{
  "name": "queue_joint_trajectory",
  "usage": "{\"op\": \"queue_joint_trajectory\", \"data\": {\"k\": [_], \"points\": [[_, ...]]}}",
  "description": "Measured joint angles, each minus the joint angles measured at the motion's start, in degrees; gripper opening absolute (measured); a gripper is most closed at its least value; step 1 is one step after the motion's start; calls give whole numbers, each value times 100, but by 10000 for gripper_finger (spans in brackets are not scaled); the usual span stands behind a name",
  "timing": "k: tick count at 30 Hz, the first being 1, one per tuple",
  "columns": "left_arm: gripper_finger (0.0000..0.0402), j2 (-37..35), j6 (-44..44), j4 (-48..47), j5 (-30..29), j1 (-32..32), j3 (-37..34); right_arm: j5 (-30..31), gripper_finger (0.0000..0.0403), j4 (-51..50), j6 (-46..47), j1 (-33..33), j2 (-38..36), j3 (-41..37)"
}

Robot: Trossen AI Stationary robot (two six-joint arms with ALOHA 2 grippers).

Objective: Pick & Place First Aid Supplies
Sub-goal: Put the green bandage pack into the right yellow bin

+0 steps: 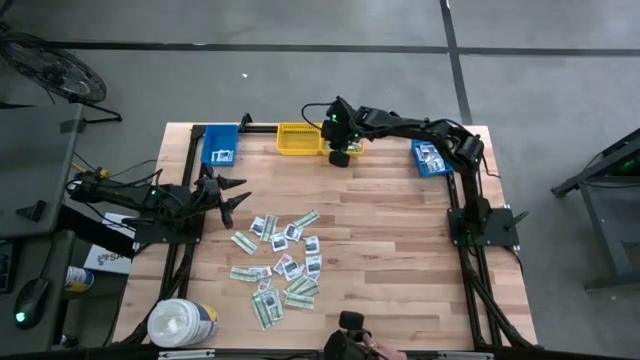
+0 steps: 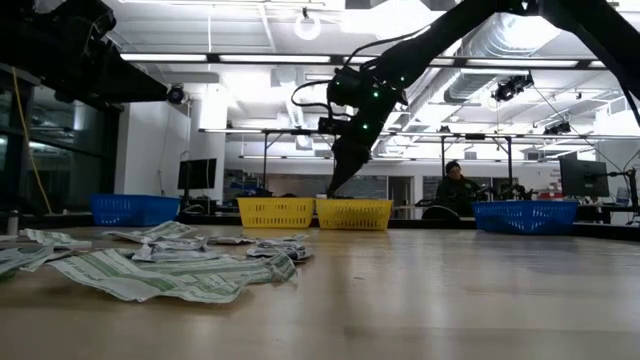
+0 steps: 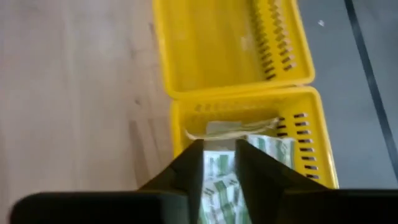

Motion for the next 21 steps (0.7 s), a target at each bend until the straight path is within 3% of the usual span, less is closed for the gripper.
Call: {"op": "queue_joint_trajectory", "data": {"k": [8,14,21], "points": [[177,0,-1,0,7,-1,0,340,156,-7,336,112,-138,0],[177,0,-2,0,7,-1,0,-65,160,-189,745,516,-263,7],[177,0,-2,-2,4,0,0,-734,161,-645,2155,1040,-236,7]]}}
